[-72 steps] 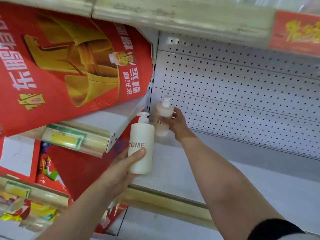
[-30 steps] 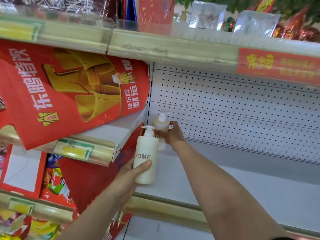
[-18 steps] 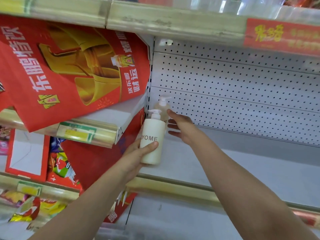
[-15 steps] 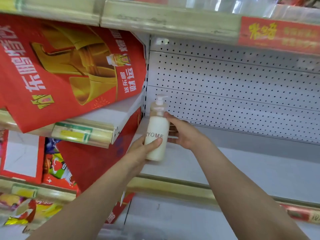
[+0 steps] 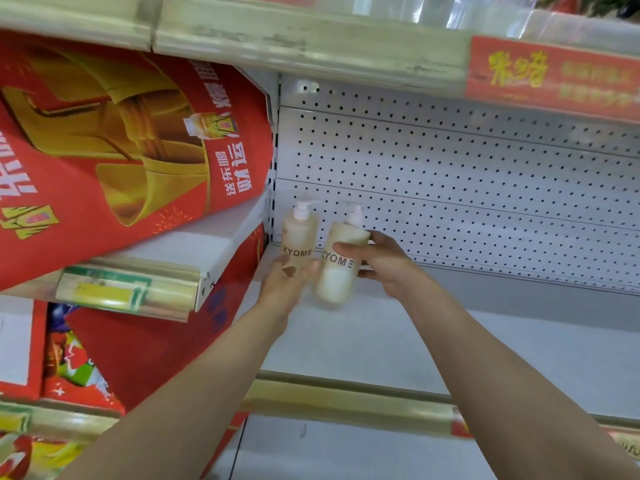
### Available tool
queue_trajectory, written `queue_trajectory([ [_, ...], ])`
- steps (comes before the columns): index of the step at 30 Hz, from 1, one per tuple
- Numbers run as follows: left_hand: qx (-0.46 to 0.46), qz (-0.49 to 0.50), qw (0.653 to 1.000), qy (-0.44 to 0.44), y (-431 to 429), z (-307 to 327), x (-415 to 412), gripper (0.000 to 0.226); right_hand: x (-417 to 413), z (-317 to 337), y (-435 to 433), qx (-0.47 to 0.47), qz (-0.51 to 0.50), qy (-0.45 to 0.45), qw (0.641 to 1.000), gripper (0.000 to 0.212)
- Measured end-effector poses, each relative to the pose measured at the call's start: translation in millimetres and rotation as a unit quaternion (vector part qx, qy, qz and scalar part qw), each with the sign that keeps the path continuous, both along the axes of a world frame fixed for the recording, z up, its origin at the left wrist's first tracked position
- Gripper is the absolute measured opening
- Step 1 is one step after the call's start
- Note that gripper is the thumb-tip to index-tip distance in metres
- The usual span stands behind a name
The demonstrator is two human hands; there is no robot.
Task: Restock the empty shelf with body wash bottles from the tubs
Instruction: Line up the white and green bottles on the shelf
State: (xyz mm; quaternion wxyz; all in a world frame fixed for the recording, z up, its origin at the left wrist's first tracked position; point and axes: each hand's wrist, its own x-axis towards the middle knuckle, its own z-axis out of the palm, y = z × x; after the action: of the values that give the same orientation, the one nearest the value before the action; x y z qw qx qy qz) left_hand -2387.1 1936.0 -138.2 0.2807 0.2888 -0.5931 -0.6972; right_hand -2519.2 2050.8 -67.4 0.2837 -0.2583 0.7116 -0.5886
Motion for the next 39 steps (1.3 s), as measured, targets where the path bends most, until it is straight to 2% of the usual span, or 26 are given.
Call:
queue_trajectory([
  [2,-0.021,0.071,0.997,-0.015,-12.5,-1.3,-10.4,0.080,-14.7,-3.3,-9.0,0.000,-0.023,0.029,0.999,0.060],
  [6,-0.066,0.122,0.990,-0.035,-28.7,-3.5,-30.4,0.085,-40.7,-20.5,-22.9,0.016,-0.056,0.079,0.995,0.079],
  [13,-0.116,0.126,0.982,-0.084,-46.0,-18.0,-49.8,0.081,-60.4,-36.0,-37.4,0.015,0.000,0.131,0.991,0.074],
  [17,-0.121,0.136,0.979,-0.093,-48.7,-16.8,-51.1,0.075,-67.1,-37.3,-40.1,0.029,0.048,0.141,0.988,0.073],
  [23,-0.127,0.135,0.976,-0.114,-45.0,-12.1,-53.1,0.076,-71.7,-40.9,-40.7,0.047,0.066,0.138,0.987,0.074],
  [27,-0.108,0.137,0.976,-0.132,-32.0,-0.4,-46.0,0.074,-64.9,-41.0,-36.2,0.101,0.056,0.169,0.979,0.091],
  [29,-0.116,0.139,0.974,-0.138,-19.0,9.7,-40.4,0.070,-49.8,-28.2,-25.6,0.112,0.009,0.193,0.975,0.096],
  [33,-0.195,0.142,0.956,-0.166,11.1,38.8,-16.7,0.063,-17.0,6.4,4.2,0.163,-0.057,0.284,0.943,0.084],
  [36,-0.299,0.125,0.925,-0.198,31.1,57.6,8.9,0.079,16.0,25.5,29.9,0.182,-0.063,0.347,0.918,0.074],
  [39,-0.375,0.114,0.890,-0.231,53.9,76.6,46.7,0.081,56.7,35.8,56.0,0.206,-0.055,0.431,0.877,0.072],
])
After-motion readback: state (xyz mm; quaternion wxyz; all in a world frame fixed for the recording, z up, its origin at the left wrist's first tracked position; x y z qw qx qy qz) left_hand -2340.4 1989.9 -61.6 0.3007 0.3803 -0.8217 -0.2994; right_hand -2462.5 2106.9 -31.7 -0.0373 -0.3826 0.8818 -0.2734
